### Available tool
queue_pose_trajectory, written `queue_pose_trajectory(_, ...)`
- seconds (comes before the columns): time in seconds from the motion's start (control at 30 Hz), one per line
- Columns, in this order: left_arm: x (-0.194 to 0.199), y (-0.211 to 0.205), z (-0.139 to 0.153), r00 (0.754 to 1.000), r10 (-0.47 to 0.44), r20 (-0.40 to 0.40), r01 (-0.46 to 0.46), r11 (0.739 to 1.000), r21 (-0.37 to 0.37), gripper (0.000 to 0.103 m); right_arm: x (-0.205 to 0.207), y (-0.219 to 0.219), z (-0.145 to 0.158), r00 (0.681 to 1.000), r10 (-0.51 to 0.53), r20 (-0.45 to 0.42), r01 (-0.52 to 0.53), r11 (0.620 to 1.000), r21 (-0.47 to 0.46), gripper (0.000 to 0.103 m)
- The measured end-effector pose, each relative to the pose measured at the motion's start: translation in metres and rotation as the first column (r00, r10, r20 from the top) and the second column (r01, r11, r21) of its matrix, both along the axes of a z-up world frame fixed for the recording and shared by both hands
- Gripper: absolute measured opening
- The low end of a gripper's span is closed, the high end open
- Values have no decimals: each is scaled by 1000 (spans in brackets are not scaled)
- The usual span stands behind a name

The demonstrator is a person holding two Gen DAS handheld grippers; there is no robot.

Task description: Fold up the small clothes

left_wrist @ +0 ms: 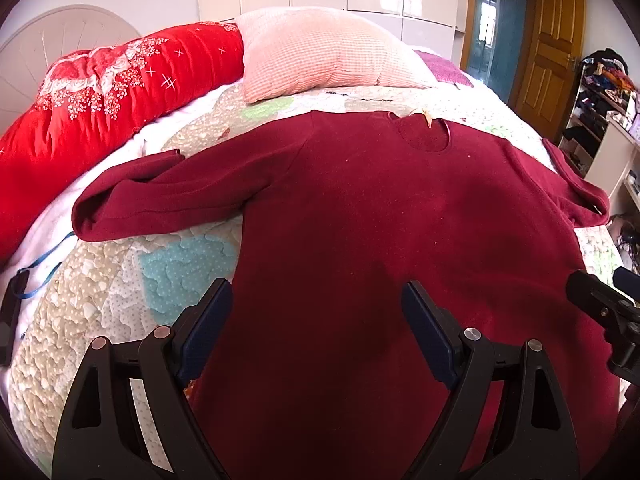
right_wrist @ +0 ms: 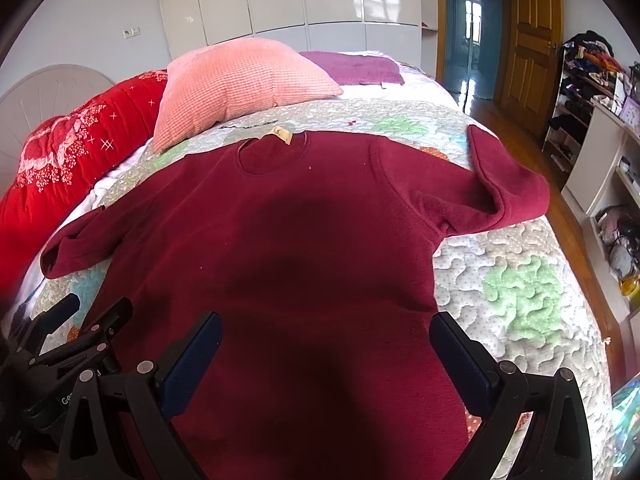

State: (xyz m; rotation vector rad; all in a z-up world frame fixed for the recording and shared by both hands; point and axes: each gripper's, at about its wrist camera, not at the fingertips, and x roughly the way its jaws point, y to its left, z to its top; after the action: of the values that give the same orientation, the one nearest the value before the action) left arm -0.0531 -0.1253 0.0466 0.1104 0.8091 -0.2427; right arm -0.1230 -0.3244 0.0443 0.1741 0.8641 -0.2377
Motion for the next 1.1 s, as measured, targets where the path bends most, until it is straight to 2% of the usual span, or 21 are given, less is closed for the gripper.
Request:
queue_pose_trajectory(0.57,1,8,-3,1000,-5,-11,4,999,-48,86,3,0,-5,1000,-23,-7,23,1000,20,103)
queue_pose_trajectory(1.1,1,17,-3,1000,3,-24,-5,998,-66,86,13,20,-13,999,11,-32,-11,1000,8,103)
